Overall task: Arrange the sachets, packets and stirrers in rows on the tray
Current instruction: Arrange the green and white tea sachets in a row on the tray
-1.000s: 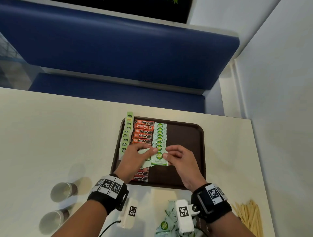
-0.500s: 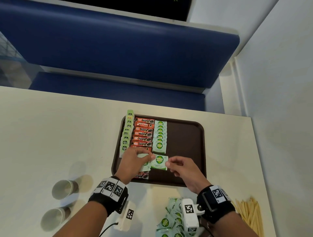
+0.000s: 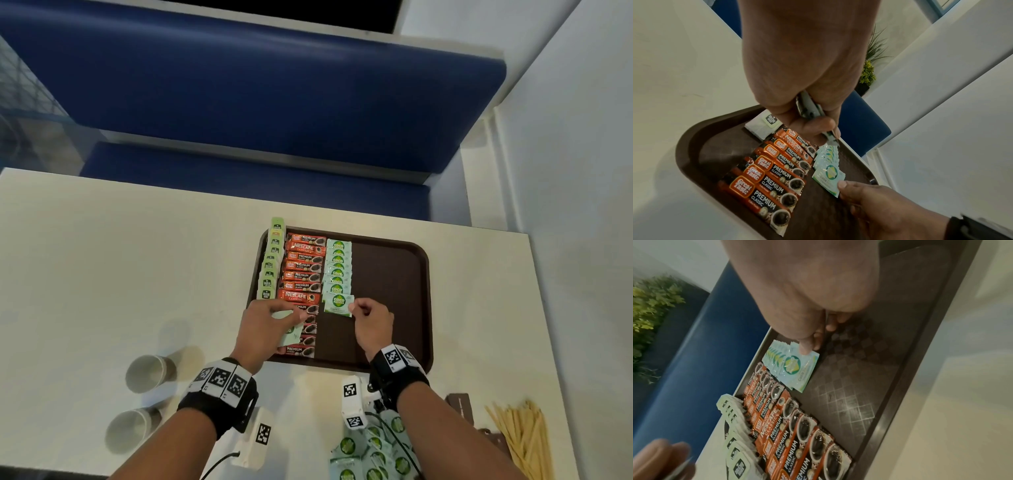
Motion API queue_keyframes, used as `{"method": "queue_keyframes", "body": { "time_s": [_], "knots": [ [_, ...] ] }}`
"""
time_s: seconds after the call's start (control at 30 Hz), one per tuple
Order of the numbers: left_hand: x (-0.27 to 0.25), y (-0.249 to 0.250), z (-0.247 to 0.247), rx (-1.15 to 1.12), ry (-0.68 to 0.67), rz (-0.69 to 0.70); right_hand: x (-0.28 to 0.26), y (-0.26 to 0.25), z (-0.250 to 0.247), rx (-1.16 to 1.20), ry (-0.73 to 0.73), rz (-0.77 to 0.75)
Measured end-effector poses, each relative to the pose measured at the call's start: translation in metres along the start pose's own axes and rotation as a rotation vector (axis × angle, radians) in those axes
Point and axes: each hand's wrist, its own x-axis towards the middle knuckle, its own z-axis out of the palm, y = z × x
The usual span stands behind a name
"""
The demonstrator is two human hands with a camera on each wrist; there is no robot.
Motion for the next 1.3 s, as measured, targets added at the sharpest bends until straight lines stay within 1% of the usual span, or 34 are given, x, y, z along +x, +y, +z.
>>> {"method": "queue_keyframes", "body": {
  "time_s": [0.13,0.4,0.57,0.73,1.03,1.3],
  "knots": [
    [0.0,-0.002,-0.004,-0.003,0.013,-0.023,0.0,-0.006,-0.004,-0.056,0.063,0.013],
    [-0.002,-0.008,-0.004,-0.008,0.013,-0.019,0.002,-0.009,0.002,-0.098,0.095,-0.016],
    [-0.001,-0.009,-0.004,-0.005,0.016,-0.018,0.002,-0.009,0.005,-0.125,0.111,-0.008],
    [-0.001,-0.008,-0.006,-0.013,0.018,-0.01,0.001,-0.01,0.007,-0.124,0.115,0.002],
    [-0.001,-0.008,-0.007,-0.014,0.012,-0.041,0.002,-0.01,0.009,-0.122,0.129,0.016],
    [0.0,-0.007,-0.007,-0.013,0.018,-0.041,0.001,-0.007,0.01,-0.052,0.148,-0.005]
  ]
}}
